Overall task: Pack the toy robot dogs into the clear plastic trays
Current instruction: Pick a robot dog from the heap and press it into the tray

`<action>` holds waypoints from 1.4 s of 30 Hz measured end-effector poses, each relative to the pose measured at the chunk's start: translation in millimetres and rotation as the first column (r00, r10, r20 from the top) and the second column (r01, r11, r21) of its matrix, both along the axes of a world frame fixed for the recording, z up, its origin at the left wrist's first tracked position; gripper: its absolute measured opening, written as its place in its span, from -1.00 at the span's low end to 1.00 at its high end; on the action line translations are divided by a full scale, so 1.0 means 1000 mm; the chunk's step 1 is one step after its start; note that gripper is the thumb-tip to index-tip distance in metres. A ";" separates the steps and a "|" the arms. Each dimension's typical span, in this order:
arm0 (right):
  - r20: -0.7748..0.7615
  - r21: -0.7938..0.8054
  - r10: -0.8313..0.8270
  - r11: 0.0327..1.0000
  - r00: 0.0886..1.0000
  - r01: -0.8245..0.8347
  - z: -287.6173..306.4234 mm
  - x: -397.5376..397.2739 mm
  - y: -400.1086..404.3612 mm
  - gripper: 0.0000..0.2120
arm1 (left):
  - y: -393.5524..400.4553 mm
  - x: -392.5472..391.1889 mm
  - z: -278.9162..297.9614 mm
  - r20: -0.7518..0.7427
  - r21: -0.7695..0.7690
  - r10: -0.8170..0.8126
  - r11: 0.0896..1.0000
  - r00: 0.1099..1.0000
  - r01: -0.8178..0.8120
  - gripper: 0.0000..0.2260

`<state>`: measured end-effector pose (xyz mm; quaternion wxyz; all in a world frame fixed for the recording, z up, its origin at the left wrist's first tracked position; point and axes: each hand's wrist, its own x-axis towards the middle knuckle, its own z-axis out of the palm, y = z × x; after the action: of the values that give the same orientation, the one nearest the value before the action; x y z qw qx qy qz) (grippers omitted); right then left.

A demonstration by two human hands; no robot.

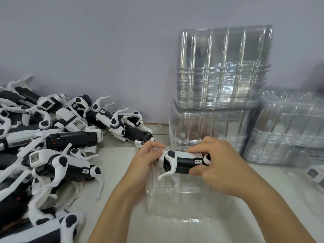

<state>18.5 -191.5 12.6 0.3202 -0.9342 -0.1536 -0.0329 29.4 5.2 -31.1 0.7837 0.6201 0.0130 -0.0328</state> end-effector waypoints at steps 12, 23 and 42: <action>0.035 -0.046 0.000 0.999 0.999 0.001 0.001 -0.003 0.004 -0.80 | -0.001 0.001 -0.001 -0.002 0.084 0.044 0.996 0.999 -0.043 -0.75; 0.047 -0.094 -0.024 0.995 0.999 0.029 -0.003 -0.003 0.007 -0.80 | 0.000 0.001 0.004 -0.091 0.056 0.010 0.998 0.996 -0.005 -0.74; -0.084 -0.014 -0.087 0.996 0.993 0.086 0.005 -0.002 0.002 -0.61 | -0.001 0.002 0.008 -0.123 0.122 0.045 0.992 0.991 -0.030 -0.59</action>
<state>16.1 -189.3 17.4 0.3198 -0.9422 -0.0996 -0.0062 31.6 4.7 -23.3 0.7432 0.6623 0.0762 -0.0561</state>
